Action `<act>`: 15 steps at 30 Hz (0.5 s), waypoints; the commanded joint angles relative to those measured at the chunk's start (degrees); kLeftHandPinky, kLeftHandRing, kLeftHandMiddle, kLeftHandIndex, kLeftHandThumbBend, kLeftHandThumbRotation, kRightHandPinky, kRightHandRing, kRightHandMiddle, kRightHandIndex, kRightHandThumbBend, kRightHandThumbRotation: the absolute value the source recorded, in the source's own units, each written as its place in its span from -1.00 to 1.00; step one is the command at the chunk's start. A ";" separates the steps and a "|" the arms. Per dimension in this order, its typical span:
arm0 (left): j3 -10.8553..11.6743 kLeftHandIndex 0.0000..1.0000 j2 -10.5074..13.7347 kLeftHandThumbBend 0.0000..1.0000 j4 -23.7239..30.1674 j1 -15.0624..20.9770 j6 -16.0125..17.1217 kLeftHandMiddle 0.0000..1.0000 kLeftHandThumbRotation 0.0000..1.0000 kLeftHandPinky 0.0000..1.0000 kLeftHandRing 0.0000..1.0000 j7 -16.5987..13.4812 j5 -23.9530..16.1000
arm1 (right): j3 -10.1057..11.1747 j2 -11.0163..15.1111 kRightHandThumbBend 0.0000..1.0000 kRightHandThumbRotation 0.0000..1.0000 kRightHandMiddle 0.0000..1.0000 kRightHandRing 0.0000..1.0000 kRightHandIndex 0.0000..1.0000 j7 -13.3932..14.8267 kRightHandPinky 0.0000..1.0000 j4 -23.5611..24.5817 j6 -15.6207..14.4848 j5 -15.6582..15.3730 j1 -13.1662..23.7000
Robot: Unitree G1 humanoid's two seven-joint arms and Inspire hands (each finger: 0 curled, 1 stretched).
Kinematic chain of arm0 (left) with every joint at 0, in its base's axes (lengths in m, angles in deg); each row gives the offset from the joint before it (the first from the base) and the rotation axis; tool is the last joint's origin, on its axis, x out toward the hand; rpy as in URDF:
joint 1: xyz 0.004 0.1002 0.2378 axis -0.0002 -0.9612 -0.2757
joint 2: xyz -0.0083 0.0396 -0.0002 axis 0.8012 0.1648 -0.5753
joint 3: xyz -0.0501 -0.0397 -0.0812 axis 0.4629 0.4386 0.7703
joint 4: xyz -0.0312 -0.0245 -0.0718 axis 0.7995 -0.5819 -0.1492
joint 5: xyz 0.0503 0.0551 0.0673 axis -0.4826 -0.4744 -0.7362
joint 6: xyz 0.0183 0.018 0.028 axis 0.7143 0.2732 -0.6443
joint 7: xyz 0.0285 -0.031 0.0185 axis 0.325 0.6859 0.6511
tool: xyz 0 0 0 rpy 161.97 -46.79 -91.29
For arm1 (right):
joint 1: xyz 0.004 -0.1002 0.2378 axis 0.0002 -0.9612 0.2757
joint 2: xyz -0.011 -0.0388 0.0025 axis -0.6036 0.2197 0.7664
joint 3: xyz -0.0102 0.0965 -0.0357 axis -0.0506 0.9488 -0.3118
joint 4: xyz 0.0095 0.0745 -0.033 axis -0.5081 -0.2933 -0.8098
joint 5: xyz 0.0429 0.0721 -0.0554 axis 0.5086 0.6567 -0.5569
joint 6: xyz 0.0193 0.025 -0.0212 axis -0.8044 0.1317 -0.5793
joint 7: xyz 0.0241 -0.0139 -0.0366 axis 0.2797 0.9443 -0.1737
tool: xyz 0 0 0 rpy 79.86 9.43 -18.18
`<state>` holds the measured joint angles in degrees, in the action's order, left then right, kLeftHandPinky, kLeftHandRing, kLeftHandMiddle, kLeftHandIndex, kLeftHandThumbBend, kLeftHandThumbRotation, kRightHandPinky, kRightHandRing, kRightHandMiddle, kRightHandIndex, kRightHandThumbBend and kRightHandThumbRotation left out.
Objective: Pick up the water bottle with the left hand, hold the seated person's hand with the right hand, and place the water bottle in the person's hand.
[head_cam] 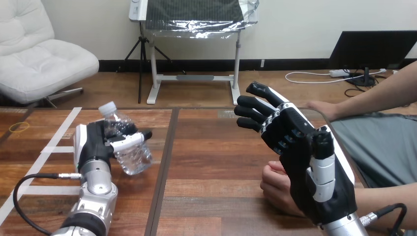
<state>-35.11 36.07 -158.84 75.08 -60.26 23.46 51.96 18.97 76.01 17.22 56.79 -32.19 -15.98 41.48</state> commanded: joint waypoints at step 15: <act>-1.94 -0.08 -0.11 0.30 11.45 -3.90 12.42 -0.12 -1.00 -0.38 -0.21 -3.05 -1.99 | 6.86 6.39 0.64 0.96 0.61 0.57 0.62 6.09 0.44 -8.17 4.51 -12.49 12.72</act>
<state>-36.28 35.75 -153.71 70.86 -51.98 21.46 50.93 22.86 79.68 21.45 50.90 -30.13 -26.56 47.36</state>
